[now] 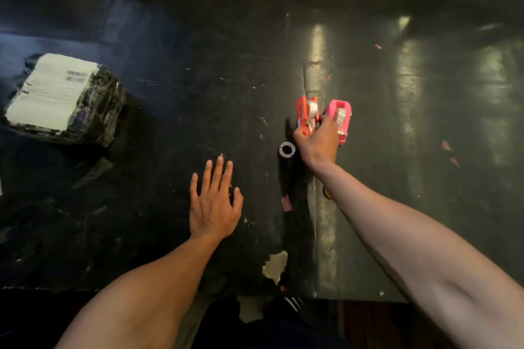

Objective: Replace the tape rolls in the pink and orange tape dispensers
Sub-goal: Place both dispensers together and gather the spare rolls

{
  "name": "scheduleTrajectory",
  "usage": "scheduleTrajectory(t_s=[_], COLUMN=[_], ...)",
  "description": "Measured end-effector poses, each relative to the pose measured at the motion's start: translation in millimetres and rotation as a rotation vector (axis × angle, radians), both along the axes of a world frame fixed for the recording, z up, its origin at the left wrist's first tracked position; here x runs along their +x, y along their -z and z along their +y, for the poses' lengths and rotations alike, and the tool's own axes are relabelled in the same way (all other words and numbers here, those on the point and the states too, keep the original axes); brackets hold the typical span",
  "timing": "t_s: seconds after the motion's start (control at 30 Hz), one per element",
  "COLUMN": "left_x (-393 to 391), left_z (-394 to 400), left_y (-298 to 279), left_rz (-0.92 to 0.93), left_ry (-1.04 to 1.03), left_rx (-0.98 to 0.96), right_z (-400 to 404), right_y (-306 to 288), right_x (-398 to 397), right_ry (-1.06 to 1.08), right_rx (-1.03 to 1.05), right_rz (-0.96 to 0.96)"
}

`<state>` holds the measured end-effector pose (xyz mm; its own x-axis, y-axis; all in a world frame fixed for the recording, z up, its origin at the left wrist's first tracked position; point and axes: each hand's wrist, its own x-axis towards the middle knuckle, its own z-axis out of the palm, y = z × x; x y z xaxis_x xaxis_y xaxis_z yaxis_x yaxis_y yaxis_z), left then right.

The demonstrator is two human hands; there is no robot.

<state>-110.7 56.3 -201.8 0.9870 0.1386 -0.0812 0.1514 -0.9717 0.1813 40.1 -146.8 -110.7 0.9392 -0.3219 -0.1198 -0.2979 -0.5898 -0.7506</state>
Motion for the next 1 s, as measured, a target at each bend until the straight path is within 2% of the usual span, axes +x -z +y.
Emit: scheduleTrajectory(t_s=[0.33, 0.5, 0.6, 0.67, 0.77, 0.9, 1.0], left_x=[-1.2, -0.6, 0.3, 0.4, 14.8, 67.7, 99.5], left_z=[-2.0, -1.6, -2.2, -3.7, -11.3, -52.1, -86.9], left_y=[-4.8, -3.5, -8.7, -15.7, -32.1, -56.2, -66.9], left_rz=[0.017, -0.001, 0.034, 0.043, 0.012, 0.051, 0.140], left_ry=[0.003, 0.011, 0.026, 0.007, -0.035, 0.116, 0.201], left_rx=[0.012, 0.003, 0.008, 0.000, -0.090, -0.292, -0.329], right_z=[25.2, 18.8, 9.0, -4.2, -33.7, -71.6, -85.7], right_y=[11.1, 3.8, -5.5, -11.8, -14.1, -6.0, -0.6], right_x=[19.2, 19.3, 3.0, -19.7, -61.0, -102.8, -115.5], right_ry=[-0.063, -0.104, -0.123, -0.144, -0.143, -0.244, -0.362], right_rx=[-0.260, -0.132, -0.018, -0.022, -0.162, -0.334, -0.391], right_rz=[0.137, 0.231, 0.194, 0.138, 0.075, 0.270, 0.338])
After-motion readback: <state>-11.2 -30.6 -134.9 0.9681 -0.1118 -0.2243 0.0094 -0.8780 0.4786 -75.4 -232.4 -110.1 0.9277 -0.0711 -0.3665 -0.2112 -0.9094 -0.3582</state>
